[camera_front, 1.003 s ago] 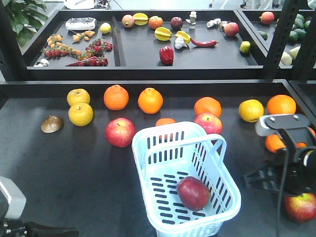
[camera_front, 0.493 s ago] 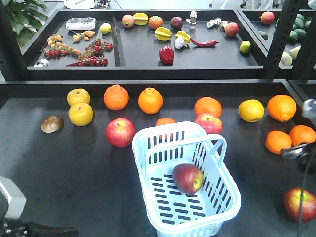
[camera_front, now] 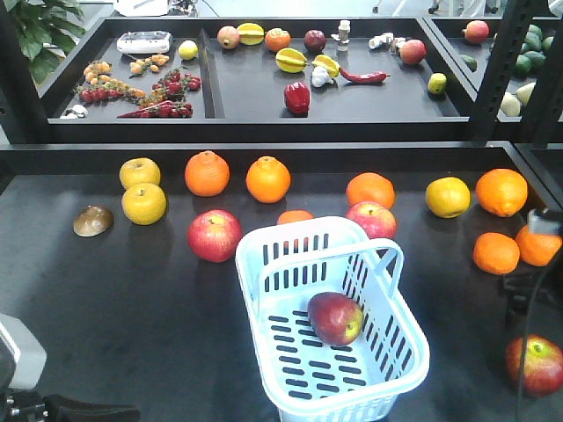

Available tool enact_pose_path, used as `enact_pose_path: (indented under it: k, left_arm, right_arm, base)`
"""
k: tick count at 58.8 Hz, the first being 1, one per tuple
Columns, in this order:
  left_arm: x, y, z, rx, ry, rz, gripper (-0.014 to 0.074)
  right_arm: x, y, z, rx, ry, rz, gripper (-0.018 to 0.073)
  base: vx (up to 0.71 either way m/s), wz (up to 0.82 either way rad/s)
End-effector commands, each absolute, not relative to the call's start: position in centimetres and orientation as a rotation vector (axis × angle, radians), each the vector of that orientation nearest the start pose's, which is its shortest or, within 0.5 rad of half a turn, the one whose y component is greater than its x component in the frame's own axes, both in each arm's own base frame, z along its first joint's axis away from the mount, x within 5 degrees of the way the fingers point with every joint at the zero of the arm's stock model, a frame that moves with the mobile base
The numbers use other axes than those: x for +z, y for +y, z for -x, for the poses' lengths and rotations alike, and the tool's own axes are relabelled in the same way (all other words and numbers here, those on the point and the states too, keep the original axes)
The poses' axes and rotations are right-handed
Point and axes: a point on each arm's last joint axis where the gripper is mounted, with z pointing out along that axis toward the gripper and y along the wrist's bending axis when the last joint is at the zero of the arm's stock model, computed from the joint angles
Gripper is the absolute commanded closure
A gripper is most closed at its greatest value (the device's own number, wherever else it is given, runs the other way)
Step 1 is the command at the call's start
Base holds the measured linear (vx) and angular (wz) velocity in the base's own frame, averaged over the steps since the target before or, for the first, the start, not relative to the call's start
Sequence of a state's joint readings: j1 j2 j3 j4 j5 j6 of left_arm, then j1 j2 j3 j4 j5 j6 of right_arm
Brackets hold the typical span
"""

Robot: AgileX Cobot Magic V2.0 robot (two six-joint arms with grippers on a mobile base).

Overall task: Pick three apples into basket with both arms
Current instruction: 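Move the right gripper back down onto the next red apple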

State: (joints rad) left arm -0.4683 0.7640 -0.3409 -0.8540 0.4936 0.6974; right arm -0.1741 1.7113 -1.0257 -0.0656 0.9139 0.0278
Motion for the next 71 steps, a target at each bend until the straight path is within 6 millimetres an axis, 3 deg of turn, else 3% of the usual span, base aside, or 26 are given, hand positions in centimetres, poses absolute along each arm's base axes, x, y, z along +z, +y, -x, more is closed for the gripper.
enact_pose_path:
  k: [1,31,55,66,71]
  left_arm:
    - [24.1,-9.0,-10.8,-0.726,2.163,-0.568,0.0602]
    - [24.1,-9.0,-10.8,-0.726,2.163,-0.568,0.0602]
    - [24.1,-9.0,-10.8,-0.724,2.164,-0.567,0.0602]
    - [24.1,-9.0,-10.8,-0.724,2.164,-0.568,0.0602]
    - [24.1,-9.0,-10.8,-0.724,2.164,-0.568,0.0602]
  right_arm:
    - [18.4,-6.3,-30.7,-0.126,3.028,-0.23,-0.0103]
    - [14.3,-8.5,-31.3,-0.168,3.105,-0.315,-0.0074]
    - [12.1,-8.4,-31.8,-0.132,3.124,-0.317,-0.0044]
    - [11.7,-8.2,-31.8,-0.1,3.139,-0.258,0.004]
    - [11.9,-7.9,-31.9,-0.05,3.13,-0.229,0.0148]
  base:
    - [0.0,0.0]
    - [0.0,0.0]
    - [0.0,0.0]
    - [0.0,0.0]
    - [0.0,0.0]
